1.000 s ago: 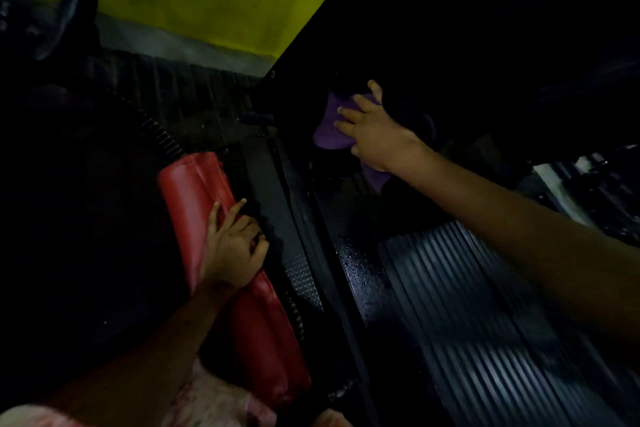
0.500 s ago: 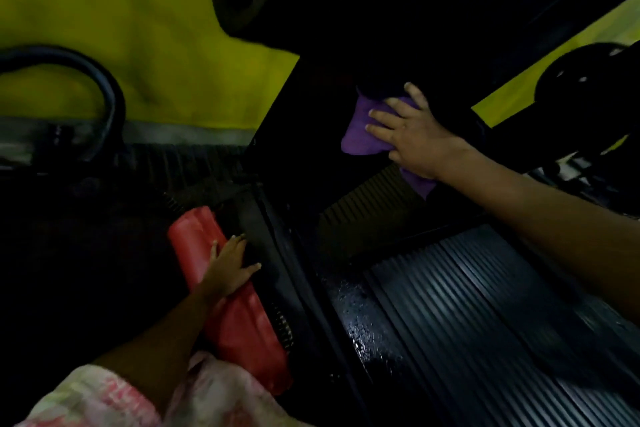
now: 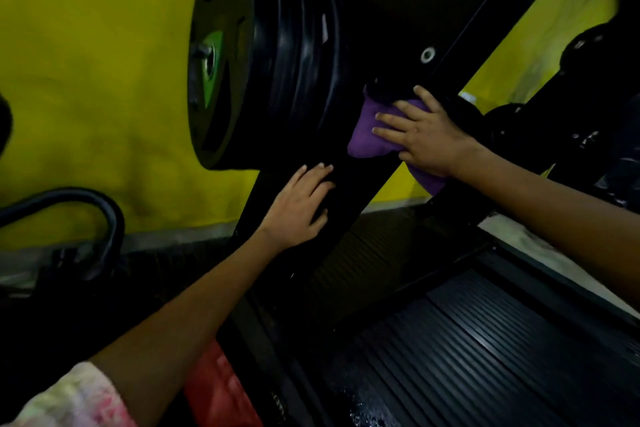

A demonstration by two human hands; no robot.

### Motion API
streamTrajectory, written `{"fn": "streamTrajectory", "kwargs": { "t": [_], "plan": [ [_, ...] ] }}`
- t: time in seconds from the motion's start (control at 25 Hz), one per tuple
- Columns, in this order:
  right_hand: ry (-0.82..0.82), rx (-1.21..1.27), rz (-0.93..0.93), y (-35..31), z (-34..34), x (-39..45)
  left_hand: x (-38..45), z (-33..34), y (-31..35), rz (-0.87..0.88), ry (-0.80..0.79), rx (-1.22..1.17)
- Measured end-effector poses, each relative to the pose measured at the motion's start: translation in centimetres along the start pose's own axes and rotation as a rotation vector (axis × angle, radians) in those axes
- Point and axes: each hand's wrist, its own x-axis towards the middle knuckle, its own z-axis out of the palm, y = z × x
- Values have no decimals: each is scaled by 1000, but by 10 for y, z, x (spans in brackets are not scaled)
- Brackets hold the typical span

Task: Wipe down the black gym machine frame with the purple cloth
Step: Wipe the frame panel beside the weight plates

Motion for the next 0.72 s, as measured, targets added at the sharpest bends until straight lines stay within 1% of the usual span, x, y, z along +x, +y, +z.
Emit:
{"fn": "streamTrajectory", "kwargs": {
  "t": [0.08,0.16,0.28,0.36,0.44,0.48,0.52,0.56,0.6,0.64,0.72],
  "plan": [
    [25,103,29,27,-10,-2,42,-31,0,39,52,122],
    [14,106,77,55,-20,-2,79,-60,-1,27,65,242],
    [71,114,128,80,-32,2,126,-92,-14,-85,-52,402],
    [127,85,159,83,-25,2,144,-102,-27,-165,-124,582],
    [87,29,178,71,-11,0,149,-105,-35,-158,-203,757],
    [70,17,149,69,-12,-1,148,-104,-37,-141,-222,807],
    [62,11,88,73,-16,-2,145,-103,-37,-131,-235,830],
    [90,-15,26,82,-21,-4,143,-103,-37,-129,-247,830],
    [152,-50,-13,96,-24,-6,144,-104,-36,-128,-261,824],
    [219,-63,-13,114,-25,-9,145,-106,-35,-126,-278,819],
    [273,-53,112,149,-27,-12,148,-110,-35,-115,-324,827]
  ]
}}
